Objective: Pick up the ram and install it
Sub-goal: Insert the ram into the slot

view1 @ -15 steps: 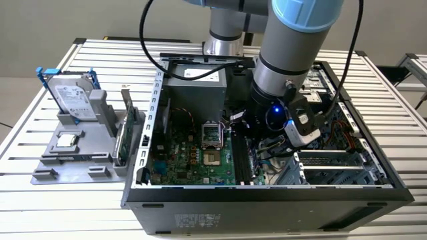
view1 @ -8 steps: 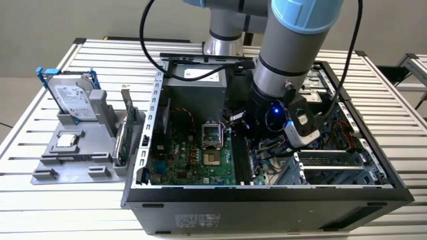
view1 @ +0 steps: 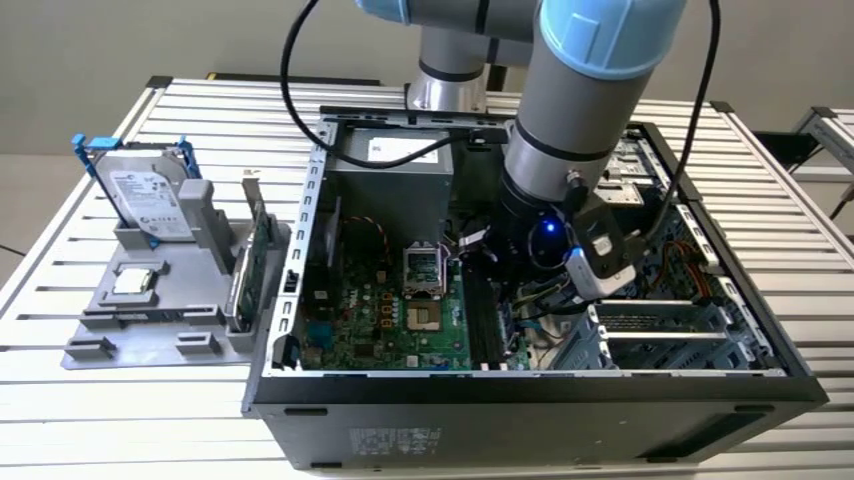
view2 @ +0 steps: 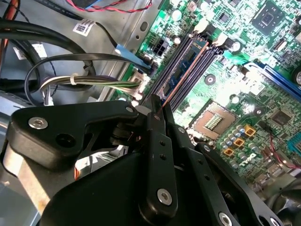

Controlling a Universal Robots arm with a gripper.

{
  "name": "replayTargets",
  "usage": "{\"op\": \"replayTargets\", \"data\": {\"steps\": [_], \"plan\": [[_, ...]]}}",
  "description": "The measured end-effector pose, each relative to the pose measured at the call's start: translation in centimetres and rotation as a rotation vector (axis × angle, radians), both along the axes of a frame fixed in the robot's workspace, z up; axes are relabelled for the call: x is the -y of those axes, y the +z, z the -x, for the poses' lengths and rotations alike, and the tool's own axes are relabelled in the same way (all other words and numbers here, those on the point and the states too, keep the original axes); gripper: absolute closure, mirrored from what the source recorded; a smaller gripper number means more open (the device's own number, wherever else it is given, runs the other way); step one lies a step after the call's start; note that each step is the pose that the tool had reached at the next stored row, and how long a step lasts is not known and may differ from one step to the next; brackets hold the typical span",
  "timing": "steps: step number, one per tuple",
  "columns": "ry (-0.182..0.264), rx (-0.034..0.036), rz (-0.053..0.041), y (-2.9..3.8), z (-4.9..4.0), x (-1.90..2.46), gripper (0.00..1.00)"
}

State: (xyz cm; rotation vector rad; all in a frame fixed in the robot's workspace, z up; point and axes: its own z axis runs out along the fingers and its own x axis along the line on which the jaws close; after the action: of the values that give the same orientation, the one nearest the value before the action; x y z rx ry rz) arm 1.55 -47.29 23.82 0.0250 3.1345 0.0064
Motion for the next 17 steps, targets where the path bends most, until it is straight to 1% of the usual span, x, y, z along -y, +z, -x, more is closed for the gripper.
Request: {"op": "replayTargets", "data": {"steps": [17], "plan": [[0.000,-0.0011,0.0007,-0.83,0.00,0.03,1.00]]}}
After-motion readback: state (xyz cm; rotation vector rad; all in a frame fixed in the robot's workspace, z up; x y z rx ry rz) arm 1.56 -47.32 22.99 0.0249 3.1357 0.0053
